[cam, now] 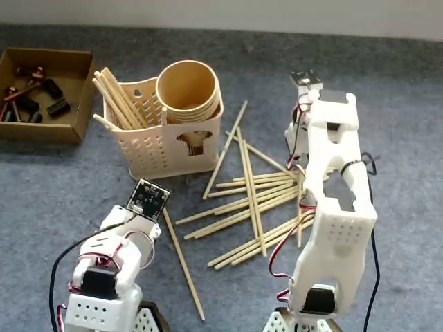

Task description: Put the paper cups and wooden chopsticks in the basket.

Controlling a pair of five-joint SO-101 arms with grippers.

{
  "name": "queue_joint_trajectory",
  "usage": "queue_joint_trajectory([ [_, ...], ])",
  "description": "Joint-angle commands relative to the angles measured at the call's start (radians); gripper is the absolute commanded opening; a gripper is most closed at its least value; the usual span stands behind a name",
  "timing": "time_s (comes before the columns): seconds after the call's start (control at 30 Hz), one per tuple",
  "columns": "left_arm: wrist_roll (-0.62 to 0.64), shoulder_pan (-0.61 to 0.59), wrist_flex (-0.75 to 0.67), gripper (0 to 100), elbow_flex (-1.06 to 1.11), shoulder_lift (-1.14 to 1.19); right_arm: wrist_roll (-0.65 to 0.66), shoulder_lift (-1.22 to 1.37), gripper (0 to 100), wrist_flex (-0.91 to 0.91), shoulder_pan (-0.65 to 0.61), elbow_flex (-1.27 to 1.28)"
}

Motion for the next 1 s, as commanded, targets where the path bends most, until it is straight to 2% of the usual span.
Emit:
queue_joint_trajectory([
  [0.0,-0.008,-0.010,-0.020,1,0.012,-0.010,-0.009,-0.004,10.3,-0.012,-0.010,-0.031],
  [0.13,-0.008,-0.010,-0.020,1,0.012,-0.010,-0.009,-0.002,7.4,-0.008,-0.012,-0.030],
  [0.53,-0.008,-0.010,-0.020,1,0.012,-0.010,-0.009,-0.002,7.0,0.015,-0.013,-0.028],
  [0.7,-0.008,-0.010,-0.020,1,0.012,-0.010,-0.009,0.065,0.2,0.081,-0.018,-0.041],
  [0.97,-0.008,-0.010,-0.021,1,0.019,-0.010,-0.018,0.051,0.6,0.236,-0.012,-0.127],
])
